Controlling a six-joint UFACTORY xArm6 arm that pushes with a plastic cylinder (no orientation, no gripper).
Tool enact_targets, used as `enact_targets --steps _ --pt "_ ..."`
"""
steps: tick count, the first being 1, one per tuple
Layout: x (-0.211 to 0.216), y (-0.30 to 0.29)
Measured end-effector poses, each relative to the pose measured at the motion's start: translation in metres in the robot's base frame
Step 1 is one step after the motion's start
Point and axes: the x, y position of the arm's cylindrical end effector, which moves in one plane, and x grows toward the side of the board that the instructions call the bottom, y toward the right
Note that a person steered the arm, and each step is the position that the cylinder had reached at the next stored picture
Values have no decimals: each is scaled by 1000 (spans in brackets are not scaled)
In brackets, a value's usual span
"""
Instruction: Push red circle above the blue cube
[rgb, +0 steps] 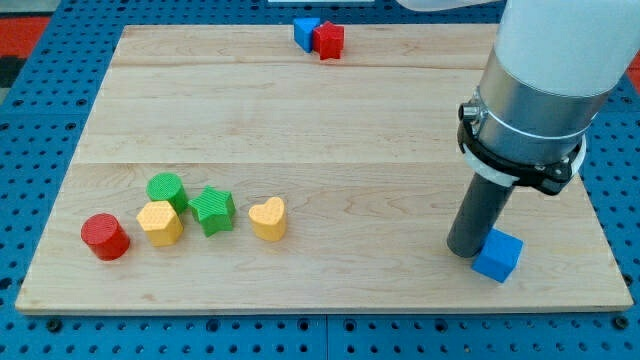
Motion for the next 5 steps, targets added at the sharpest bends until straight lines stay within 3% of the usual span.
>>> enact_targets --steps 1,2,4,5 --pt "2 -30" --pt "2 -96" --pt "-90 -134" --pt "-123 -219"
